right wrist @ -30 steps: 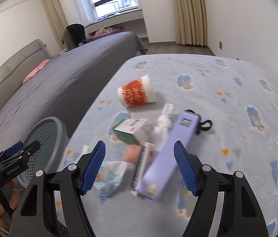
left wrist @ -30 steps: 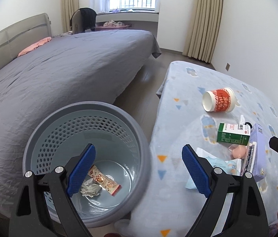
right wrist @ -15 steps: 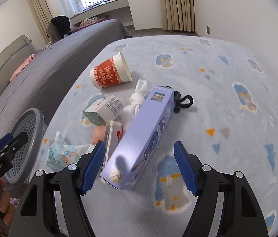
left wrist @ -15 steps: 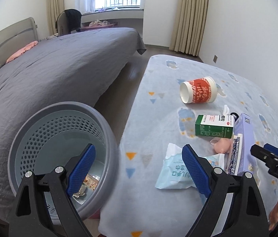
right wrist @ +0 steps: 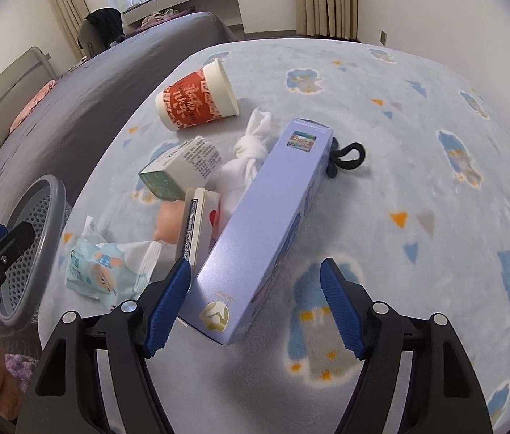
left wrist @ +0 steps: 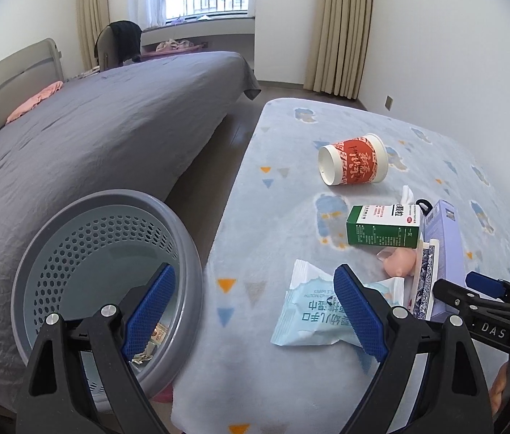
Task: Collect trash
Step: 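Reach the right tool to the lavender box and close on it, then grasp the blue wet-wipe packet with the left tool while the right tool holds the box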
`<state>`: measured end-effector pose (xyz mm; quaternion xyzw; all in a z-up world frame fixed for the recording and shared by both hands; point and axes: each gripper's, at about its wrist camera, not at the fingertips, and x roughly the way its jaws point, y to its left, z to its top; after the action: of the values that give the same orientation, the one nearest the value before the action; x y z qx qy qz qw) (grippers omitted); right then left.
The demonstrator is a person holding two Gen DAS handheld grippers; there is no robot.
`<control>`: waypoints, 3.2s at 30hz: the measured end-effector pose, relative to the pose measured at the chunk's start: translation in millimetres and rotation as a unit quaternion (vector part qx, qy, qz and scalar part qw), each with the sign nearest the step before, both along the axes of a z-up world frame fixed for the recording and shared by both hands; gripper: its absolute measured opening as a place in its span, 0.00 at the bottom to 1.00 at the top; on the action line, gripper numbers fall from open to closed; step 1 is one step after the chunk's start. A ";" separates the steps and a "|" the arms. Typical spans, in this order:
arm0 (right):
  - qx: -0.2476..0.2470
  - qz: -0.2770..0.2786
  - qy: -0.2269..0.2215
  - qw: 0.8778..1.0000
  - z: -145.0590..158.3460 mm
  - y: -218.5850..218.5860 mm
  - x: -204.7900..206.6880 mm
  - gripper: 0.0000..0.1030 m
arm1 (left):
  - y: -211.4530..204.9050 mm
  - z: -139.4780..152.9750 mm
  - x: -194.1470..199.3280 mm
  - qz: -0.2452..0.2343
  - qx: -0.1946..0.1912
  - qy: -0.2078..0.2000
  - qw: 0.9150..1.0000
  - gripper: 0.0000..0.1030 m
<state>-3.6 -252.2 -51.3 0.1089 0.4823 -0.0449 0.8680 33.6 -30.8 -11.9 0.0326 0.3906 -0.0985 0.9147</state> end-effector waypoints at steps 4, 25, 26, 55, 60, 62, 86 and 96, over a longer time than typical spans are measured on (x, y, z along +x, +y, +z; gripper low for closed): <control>-0.016 -0.014 -0.001 1.000 2.2 -7.4 -6.1 0.68 | -1.6 0.3 -1.5 -0.003 0.000 -0.001 1.000 0.85; 0.016 -0.065 0.006 0.998 -1.0 -52.6 -18.2 0.68 | -15.6 -0.5 -5.5 -0.018 0.004 -0.001 1.000 0.85; 0.026 -0.066 0.005 0.997 -1.1 -54.1 -18.3 0.68 | -16.9 -0.9 -5.5 -0.018 0.005 -0.002 1.000 0.85; 0.012 -0.066 0.024 0.997 -18.9 -28.6 12.2 0.49 | -6.9 -1.6 -6.6 -0.017 0.002 0.002 1.000 0.86; 0.020 -0.064 0.012 0.998 -11.0 -31.4 3.8 0.45 | -8.1 -4.4 -6.9 -0.015 0.007 0.006 1.000 0.87; 0.020 -0.063 0.005 0.998 -6.4 -31.8 -0.6 0.44 | -8.3 -6.7 -8.2 -0.013 0.010 0.008 1.000 0.87; 0.062 -0.061 -0.032 0.996 21.6 -47.0 -21.3 0.44 | -74.1 -48.2 -38.3 -0.051 0.013 0.051 0.997 0.87; 0.067 -0.060 -0.041 0.995 28.3 -48.1 -25.0 0.44 | -51.5 -57.2 -31.7 -0.012 0.035 0.061 0.997 0.87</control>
<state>-28.6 -300.3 -23.0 0.1976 0.4410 -0.0603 0.8734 2.0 -82.4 -69.1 0.0631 0.4480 -0.0981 0.8864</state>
